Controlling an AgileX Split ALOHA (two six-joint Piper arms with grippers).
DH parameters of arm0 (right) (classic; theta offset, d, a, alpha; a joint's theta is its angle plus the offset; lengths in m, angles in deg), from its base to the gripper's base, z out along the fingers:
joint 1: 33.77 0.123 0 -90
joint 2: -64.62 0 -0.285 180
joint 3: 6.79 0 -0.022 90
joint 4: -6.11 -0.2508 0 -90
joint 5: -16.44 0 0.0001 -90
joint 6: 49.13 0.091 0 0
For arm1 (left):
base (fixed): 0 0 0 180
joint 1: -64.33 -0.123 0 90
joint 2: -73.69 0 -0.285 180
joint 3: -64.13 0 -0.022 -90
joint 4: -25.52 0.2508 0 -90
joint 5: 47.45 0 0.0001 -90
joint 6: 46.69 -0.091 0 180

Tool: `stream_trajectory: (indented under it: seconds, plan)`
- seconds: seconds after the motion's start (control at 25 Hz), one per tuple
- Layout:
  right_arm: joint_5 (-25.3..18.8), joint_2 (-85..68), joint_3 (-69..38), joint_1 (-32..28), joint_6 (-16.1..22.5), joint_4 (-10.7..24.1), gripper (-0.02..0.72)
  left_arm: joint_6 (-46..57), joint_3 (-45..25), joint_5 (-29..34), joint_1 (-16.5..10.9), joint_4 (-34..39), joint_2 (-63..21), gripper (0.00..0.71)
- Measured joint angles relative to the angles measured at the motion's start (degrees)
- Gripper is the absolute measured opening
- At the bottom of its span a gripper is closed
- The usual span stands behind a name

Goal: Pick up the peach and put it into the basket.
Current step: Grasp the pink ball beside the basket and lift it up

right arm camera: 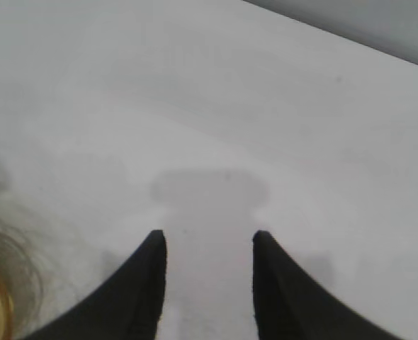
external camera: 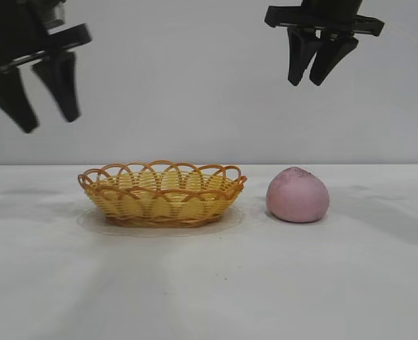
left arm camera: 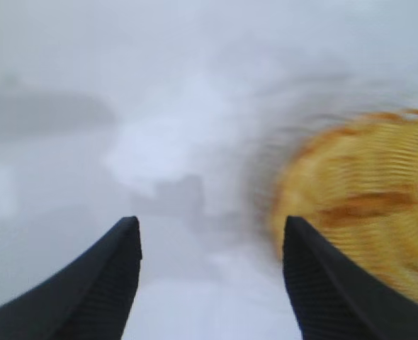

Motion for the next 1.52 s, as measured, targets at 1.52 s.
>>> stream_trajectory:
  seconds: [1.52]
  plan:
    - [-1.3,1.5,0.0,0.0,-2.9,-4.2,0.256,2.4,-47.7,23.6,0.1,-1.6,-99.1,0.389]
